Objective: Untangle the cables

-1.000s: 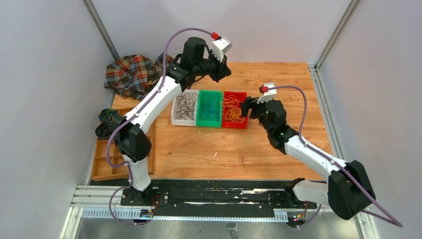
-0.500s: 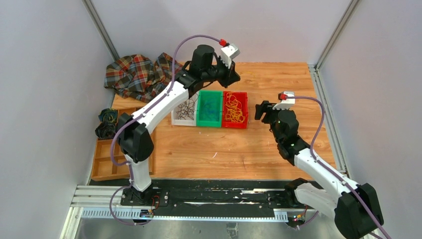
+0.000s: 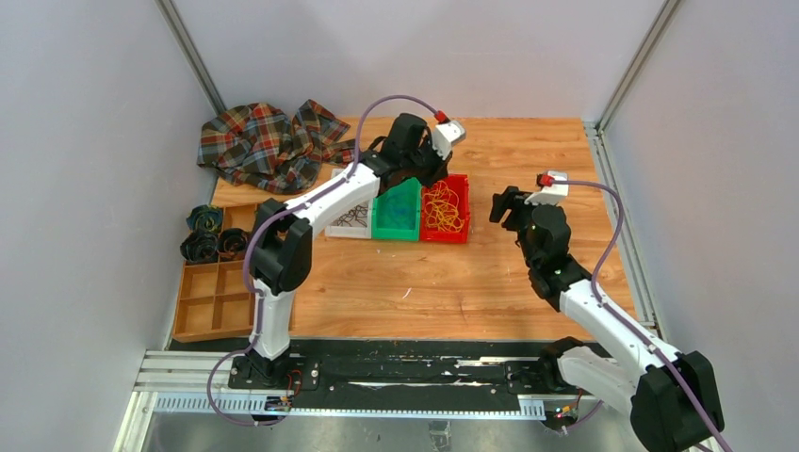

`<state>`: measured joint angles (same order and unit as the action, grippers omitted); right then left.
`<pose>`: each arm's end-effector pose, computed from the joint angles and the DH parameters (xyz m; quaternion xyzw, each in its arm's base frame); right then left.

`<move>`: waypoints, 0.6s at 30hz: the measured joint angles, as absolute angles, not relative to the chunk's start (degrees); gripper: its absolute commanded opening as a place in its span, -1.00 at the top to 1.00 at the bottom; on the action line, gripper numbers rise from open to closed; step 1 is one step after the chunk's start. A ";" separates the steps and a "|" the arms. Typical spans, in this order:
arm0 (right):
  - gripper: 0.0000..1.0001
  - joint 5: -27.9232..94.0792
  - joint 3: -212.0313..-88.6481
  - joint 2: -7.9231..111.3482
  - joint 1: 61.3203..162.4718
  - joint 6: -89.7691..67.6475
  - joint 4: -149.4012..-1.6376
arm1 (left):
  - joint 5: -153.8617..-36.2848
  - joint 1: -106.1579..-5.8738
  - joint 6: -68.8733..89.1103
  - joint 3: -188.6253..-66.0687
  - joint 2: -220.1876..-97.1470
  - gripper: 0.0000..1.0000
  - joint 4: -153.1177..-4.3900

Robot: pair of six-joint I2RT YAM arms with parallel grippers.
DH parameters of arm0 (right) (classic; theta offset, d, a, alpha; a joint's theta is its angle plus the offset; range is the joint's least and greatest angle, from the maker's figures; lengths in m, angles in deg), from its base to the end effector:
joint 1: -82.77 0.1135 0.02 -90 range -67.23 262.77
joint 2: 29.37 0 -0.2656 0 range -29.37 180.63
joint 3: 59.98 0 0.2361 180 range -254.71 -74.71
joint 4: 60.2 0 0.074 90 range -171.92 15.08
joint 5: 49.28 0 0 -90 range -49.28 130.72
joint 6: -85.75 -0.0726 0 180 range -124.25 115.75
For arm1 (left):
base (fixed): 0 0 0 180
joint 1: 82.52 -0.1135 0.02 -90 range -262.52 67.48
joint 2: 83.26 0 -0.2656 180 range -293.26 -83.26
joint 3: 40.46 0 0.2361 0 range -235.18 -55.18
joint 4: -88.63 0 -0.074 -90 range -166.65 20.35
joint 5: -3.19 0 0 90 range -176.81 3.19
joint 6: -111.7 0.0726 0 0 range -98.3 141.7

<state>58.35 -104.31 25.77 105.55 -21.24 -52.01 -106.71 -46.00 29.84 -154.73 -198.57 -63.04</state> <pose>0.2327 0.0739 0.2806 0.0696 0.7190 0.1280 0.6796 0.3820 -0.3136 0.2795 0.4037 0.7534 -0.2665 0.4454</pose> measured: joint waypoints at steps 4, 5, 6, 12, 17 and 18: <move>-0.34 56.95 -106.91 27.89 104.62 -21.41 -53.06 | -101.45 -44.21 35.11 -151.93 -199.05 0.99 -63.90; -0.33 56.62 -107.48 28.41 104.42 -21.52 -53.10 | -100.59 -43.84 36.07 -151.32 -199.11 0.99 -64.01; -0.33 56.14 -108.31 29.15 104.18 -21.70 -53.36 | -99.74 -43.42 37.05 -150.90 -199.35 0.99 -64.09; -0.30 54.26 -109.75 30.31 103.24 -23.23 -53.89 | -94.45 -41.19 43.09 -150.83 -201.63 0.99 -64.99; -0.29 53.73 -109.73 29.85 102.54 -23.97 -54.76 | -90.54 -39.66 47.02 -150.86 -204.32 0.99 -65.43; -0.29 53.73 -109.67 29.53 102.30 -24.06 -54.98 | -89.93 -39.42 47.57 -150.92 -204.93 0.99 -65.40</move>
<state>53.73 -109.67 29.53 102.30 -24.06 -54.98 -89.93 -39.42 47.57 -150.92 -204.93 -65.40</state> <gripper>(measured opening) 0.649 0.016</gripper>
